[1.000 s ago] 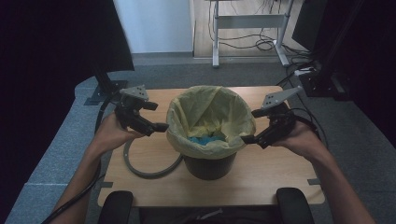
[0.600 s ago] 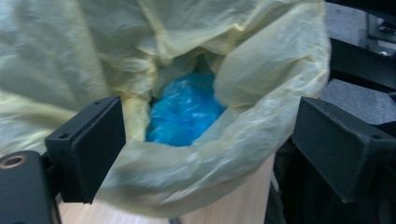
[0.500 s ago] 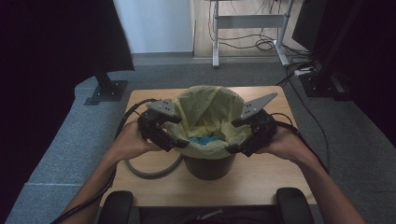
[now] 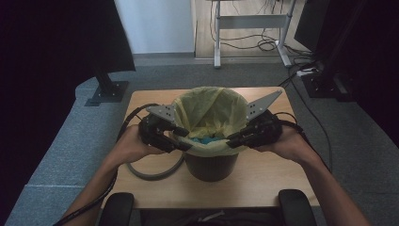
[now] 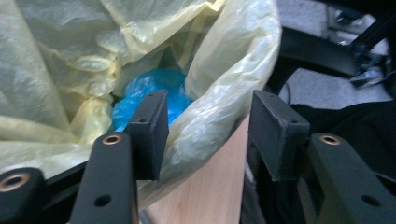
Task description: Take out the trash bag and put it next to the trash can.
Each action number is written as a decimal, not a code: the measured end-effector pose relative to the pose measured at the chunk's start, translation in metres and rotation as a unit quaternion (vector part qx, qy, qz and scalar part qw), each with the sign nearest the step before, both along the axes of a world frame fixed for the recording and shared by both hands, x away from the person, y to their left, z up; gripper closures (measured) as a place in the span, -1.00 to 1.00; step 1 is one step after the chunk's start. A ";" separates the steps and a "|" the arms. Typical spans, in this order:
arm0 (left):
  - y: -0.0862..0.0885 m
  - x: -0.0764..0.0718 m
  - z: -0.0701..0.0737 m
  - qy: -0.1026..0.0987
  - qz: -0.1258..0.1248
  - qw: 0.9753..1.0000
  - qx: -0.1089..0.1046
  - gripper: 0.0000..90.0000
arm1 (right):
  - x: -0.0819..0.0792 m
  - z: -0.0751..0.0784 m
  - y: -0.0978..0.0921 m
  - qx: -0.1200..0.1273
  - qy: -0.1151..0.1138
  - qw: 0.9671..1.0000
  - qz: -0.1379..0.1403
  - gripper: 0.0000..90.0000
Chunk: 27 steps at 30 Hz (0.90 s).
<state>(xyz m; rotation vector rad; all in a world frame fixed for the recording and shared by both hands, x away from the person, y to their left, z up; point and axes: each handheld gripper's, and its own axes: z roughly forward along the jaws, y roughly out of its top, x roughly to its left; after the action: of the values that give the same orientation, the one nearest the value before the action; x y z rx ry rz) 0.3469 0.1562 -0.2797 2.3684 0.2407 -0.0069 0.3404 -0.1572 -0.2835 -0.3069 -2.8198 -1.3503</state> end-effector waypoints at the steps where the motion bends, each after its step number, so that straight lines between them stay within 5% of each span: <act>1: -0.002 -0.001 0.000 -0.001 -0.002 1.000 -0.003 -0.02 | 0.000 0.002 0.001 -0.002 -0.006 1.000 -0.004 0.86; 7: -0.017 -0.005 -0.001 0.001 -0.018 1.000 0.007 -0.04 | 0.004 0.010 0.008 -0.001 -0.021 1.000 -0.017 0.94; 11: -0.020 -0.005 -0.001 0.008 -0.017 1.000 0.011 0.36 | 0.008 0.016 0.008 0.014 -0.028 0.999 -0.029 0.94; 15: -0.015 -0.002 0.005 0.027 -0.015 0.999 -0.011 0.65 | 0.011 0.019 0.006 0.027 -0.033 0.998 -0.040 0.94; 23: -0.002 0.008 0.024 -0.011 0.062 0.998 -0.025 0.99 | 0.018 0.021 0.003 0.035 -0.034 0.997 -0.051 0.87; 27: 0.001 0.016 0.035 -0.036 0.089 0.995 -0.012 0.99 | 0.021 0.021 0.002 0.027 -0.033 0.997 -0.063 0.51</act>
<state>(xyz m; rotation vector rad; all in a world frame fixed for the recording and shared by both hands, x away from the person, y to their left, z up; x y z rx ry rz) 0.3633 0.1568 -0.2448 2.3103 0.4126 0.1597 0.3618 -0.1553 -0.2628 -0.4550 -2.8537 -1.4844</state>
